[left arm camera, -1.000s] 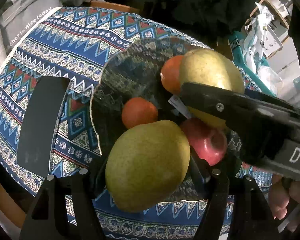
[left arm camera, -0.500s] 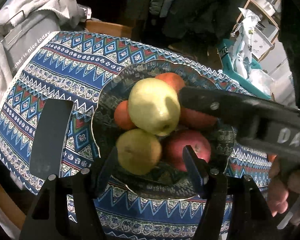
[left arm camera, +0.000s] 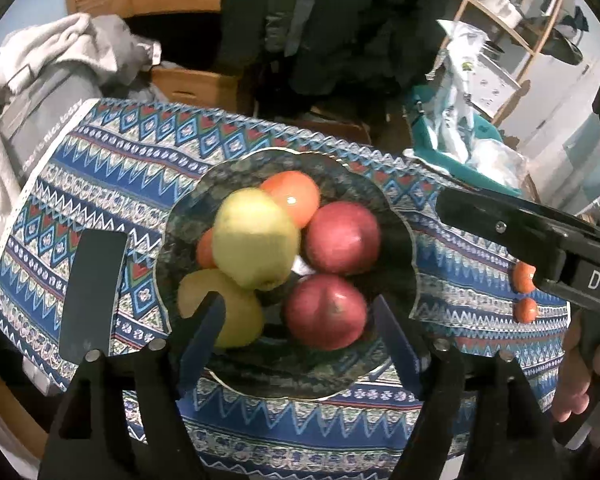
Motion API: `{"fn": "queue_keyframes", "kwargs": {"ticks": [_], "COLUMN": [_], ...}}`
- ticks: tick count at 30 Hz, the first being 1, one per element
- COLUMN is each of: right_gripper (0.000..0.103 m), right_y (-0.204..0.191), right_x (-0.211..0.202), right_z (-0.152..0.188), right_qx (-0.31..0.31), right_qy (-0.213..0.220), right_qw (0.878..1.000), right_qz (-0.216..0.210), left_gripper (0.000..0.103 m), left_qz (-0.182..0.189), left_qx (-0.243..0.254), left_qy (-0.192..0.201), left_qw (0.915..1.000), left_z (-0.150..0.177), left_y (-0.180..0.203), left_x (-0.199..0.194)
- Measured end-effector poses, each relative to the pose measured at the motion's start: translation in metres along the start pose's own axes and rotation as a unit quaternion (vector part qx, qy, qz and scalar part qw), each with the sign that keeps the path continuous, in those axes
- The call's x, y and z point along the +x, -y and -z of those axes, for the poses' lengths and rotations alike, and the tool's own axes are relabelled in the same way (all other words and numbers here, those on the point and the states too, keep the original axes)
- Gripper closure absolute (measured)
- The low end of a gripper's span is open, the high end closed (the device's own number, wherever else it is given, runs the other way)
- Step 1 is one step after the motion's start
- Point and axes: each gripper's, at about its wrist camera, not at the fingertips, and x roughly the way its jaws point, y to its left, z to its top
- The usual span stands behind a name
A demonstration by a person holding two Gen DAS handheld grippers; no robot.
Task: Organize fruits
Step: 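Move both tools from the bowl to the two remaining oranges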
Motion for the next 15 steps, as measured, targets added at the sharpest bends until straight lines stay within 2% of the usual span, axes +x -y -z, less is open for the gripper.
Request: {"fn": "queue_keyframes", "kwargs": {"ticks": [15], "right_gripper": [0.031], "right_y": [0.051], "right_x": [-0.063], "right_z": [0.028], "right_qx": [0.022], "right_qy": [0.038], "right_qw": [0.997], "right_qz": [0.058], "left_gripper": [0.022], "left_qz": [-0.008], "left_qx": [0.071], "left_qy": [0.012], "left_qw": [0.9974], "left_z": [-0.001], "left_y": [0.065], "left_x": [-0.008]}}
